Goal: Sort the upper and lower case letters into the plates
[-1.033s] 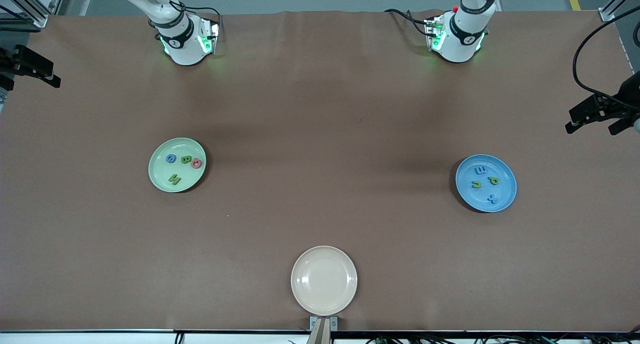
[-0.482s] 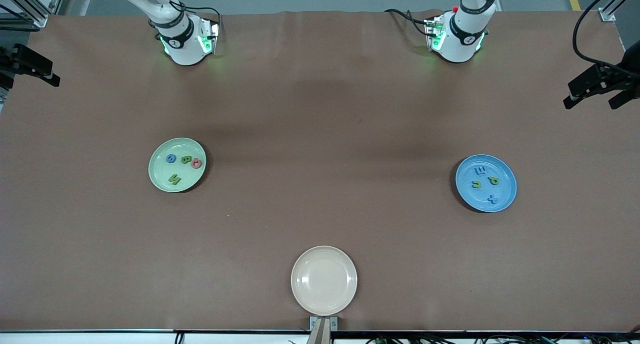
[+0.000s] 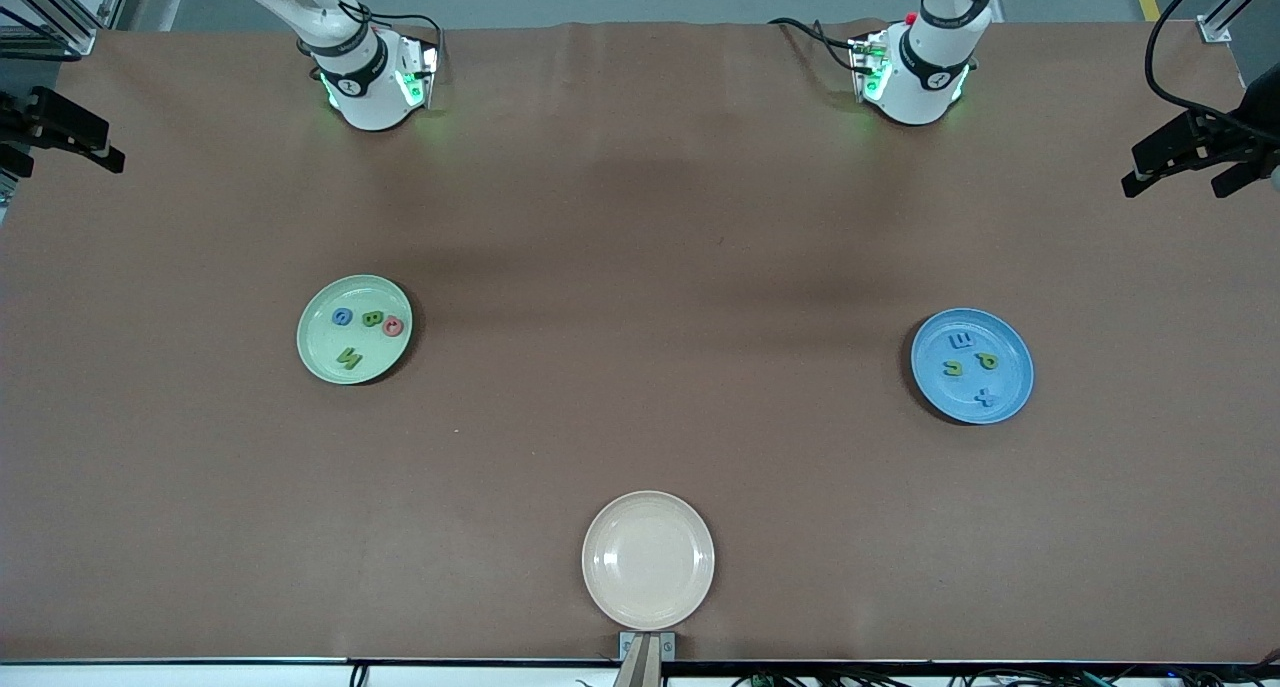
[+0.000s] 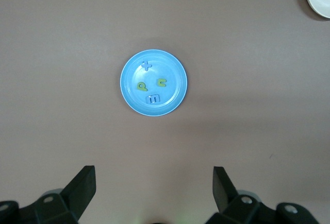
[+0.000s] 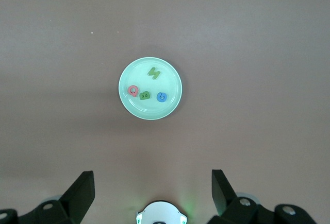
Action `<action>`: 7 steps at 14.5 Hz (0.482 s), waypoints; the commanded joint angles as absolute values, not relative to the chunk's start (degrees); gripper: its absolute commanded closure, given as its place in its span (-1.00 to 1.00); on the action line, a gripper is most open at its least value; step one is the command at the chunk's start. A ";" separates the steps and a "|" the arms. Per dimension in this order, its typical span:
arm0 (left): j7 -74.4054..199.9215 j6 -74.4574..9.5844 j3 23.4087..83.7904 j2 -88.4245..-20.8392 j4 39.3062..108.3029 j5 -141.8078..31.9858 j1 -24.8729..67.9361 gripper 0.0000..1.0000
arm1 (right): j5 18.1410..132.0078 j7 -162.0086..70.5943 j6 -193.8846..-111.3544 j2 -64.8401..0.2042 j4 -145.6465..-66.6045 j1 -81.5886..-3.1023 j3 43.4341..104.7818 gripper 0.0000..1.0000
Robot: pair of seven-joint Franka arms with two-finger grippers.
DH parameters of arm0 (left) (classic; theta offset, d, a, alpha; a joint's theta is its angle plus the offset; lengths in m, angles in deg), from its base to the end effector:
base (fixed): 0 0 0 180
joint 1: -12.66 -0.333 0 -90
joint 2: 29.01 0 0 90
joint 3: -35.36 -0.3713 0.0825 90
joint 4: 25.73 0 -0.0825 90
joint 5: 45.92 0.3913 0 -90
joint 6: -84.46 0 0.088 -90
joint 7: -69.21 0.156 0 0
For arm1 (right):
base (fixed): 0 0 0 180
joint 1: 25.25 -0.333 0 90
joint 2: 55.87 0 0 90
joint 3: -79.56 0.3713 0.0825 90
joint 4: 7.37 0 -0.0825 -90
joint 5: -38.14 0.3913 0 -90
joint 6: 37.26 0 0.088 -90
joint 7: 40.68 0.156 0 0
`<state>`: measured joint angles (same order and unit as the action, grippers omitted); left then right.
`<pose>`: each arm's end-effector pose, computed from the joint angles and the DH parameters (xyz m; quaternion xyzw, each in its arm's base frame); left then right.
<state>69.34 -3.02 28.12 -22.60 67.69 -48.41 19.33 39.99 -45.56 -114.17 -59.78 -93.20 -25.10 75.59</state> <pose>0.5166 0.0024 0.6585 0.9996 0.0024 0.0038 0.0287 0.5059 -0.0324 0.6827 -0.9988 -0.0098 0.0422 0.0216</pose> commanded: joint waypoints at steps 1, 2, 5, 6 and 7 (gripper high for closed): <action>69.47 -1.85 28.07 -22.77 66.73 -47.33 19.34 -1.00 | 40.95 -44.72 -113.82 -60.97 -93.94 -24.72 75.69 -1.00; 69.56 -1.85 28.07 -22.77 66.73 -47.33 19.34 -1.00 | 40.87 -44.72 -113.73 -60.97 -93.94 -24.72 75.69 -1.00; 69.65 -2.02 28.07 -22.86 66.64 -47.15 19.42 -1.00 | 40.78 -44.81 -113.73 -60.97 -93.94 -24.72 75.69 -1.00; 69.65 -2.11 28.07 -22.86 66.64 -47.06 19.34 -1.00 | 40.78 -44.89 -113.81 -60.97 -93.94 -24.72 75.69 -1.00; 69.65 -2.28 28.07 -22.95 66.64 -46.89 19.34 -1.00 | 40.78 -44.89 -113.82 -60.97 -93.94 -24.72 75.69 -1.00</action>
